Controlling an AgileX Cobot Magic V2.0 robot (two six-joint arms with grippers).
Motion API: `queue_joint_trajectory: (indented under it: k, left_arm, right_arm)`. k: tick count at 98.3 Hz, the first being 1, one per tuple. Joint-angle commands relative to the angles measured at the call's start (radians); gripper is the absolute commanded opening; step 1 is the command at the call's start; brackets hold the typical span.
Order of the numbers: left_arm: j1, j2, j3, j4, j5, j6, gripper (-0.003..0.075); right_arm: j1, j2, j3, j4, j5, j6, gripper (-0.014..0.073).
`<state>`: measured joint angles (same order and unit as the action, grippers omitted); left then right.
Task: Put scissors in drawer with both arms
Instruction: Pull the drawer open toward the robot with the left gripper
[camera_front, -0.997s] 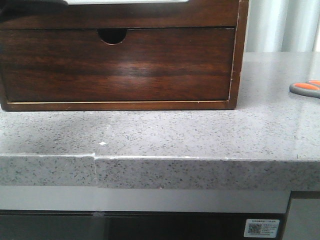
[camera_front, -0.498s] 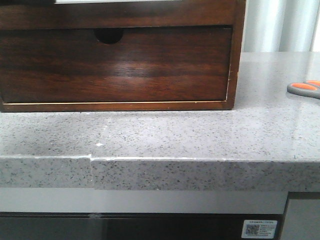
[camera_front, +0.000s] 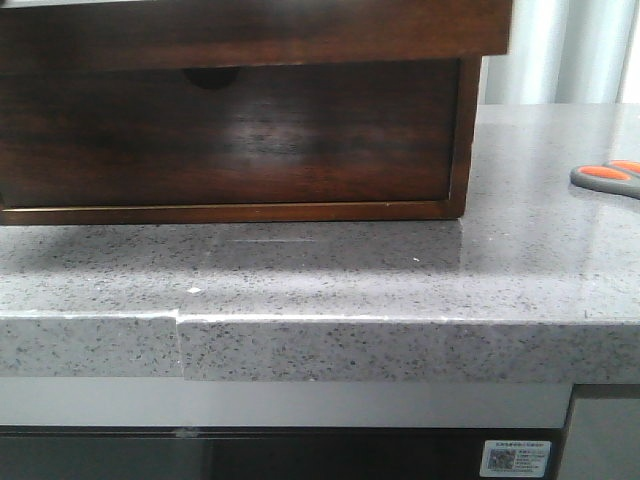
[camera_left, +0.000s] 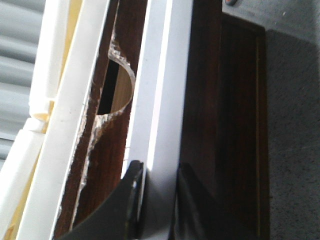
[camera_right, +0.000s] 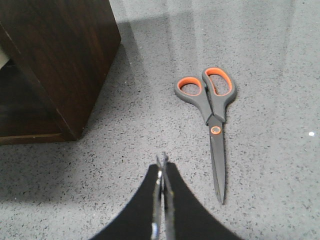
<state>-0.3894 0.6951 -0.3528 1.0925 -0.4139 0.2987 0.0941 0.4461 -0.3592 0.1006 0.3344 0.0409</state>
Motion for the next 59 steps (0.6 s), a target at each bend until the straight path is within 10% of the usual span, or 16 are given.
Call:
queue_joint_trajectory:
  k: [1, 28, 59]
  left_arm:
    - [0.001, -0.074, 0.018, -0.118, -0.066, -0.101, -0.0018]
    - [0.001, -0.145, 0.066, -0.118, -0.090, -0.101, 0.0003]
    - [0.001, -0.147, 0.066, -0.080, -0.196, -0.117, 0.0360]
  right_arm:
    - [-0.002, 0.012, -0.034, -0.001, -0.067, -0.004, -0.0050]
    - [-0.002, 0.012, -0.034, -0.001, -0.067, -0.004, -0.0050]
    - [-0.002, 0.012, -0.034, -0.001, -0.069, -0.004, 0.0141]
